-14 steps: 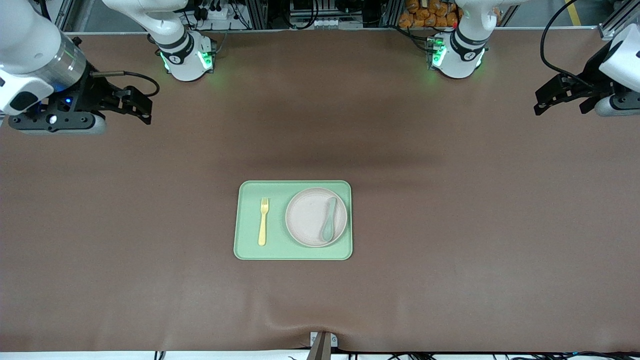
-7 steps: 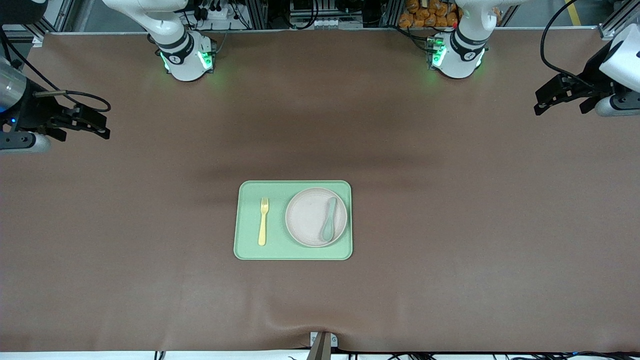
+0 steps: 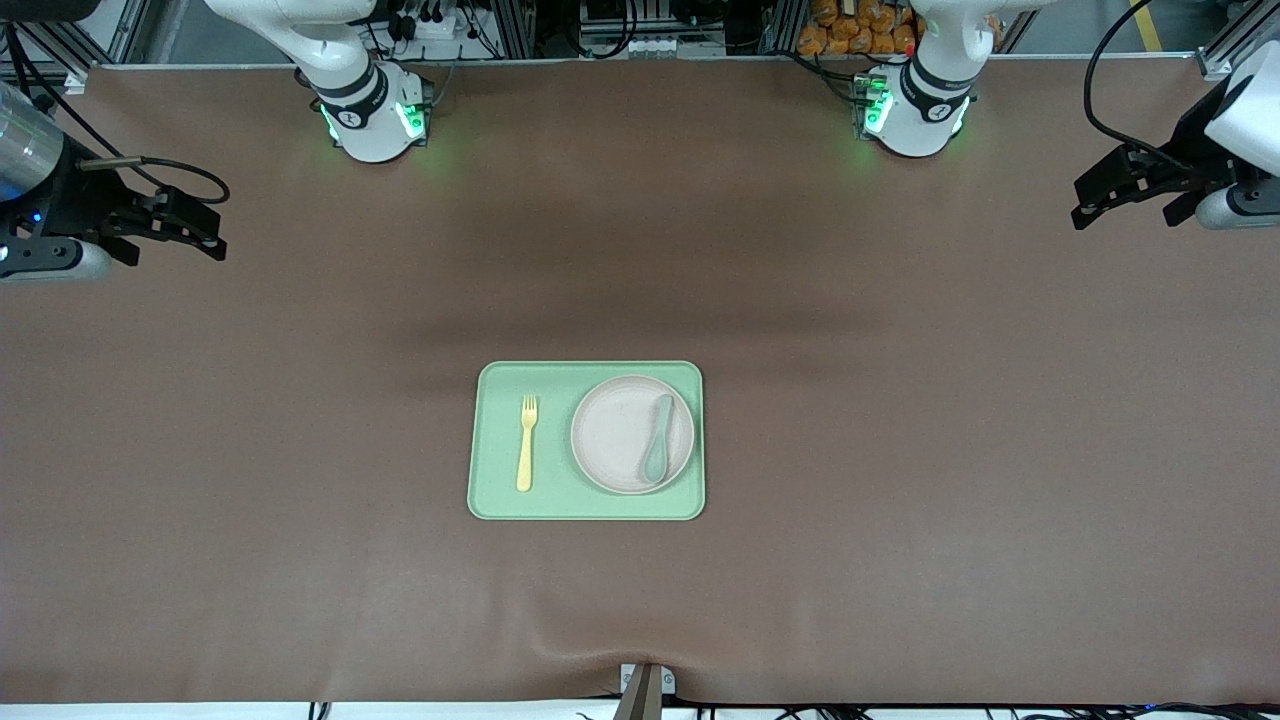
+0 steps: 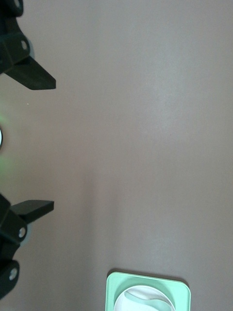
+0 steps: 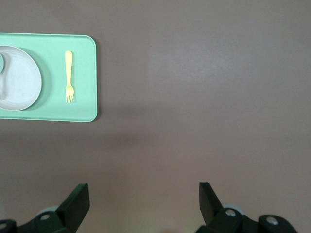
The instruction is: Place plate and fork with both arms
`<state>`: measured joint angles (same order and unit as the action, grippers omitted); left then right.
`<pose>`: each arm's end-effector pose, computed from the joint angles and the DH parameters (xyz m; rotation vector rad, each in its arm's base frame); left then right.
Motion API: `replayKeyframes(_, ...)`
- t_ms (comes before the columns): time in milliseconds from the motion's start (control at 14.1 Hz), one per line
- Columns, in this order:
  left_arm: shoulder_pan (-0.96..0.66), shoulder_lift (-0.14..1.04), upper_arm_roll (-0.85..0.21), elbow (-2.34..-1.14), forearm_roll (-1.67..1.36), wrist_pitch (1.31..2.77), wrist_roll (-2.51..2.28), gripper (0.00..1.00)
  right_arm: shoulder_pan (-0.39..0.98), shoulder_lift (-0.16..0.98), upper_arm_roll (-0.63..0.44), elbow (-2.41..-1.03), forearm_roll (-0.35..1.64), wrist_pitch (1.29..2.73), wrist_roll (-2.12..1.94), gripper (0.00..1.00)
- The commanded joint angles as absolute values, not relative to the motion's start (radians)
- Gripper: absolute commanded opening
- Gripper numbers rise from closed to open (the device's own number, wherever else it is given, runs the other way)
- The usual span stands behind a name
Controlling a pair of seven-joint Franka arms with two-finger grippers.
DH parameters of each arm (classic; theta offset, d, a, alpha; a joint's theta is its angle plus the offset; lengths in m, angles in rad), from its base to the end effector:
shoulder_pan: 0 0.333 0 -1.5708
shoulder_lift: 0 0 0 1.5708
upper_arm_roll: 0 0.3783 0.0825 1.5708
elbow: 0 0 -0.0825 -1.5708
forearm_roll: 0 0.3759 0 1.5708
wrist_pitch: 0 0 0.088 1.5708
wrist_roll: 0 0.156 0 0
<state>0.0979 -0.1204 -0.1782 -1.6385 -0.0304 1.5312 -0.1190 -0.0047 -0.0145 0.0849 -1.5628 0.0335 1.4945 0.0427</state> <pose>0.4957 -0.0512 0.6648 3.1308 0.0602 0.0160 0.5283 0.0483 0.6429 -3.1109 -0.0608 0.0867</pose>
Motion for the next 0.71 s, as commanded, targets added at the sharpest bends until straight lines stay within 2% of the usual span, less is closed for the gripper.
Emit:
replayKeyframes(0, 0.110, -0.112, -0.179, -1.611, -0.048, 1.519, -0.106, 1.00, -0.006, -0.048, 0.086, -1.601, 0.044, 1.517, 0.054, 1.00)
replayKeyframes(638, 0.117, -0.095, -0.181, -1.597, -0.044, 1.517, -0.106, 1.00, -0.014, -0.043, 0.083, -1.601, 0.046, 1.543, 0.052, 1.00)
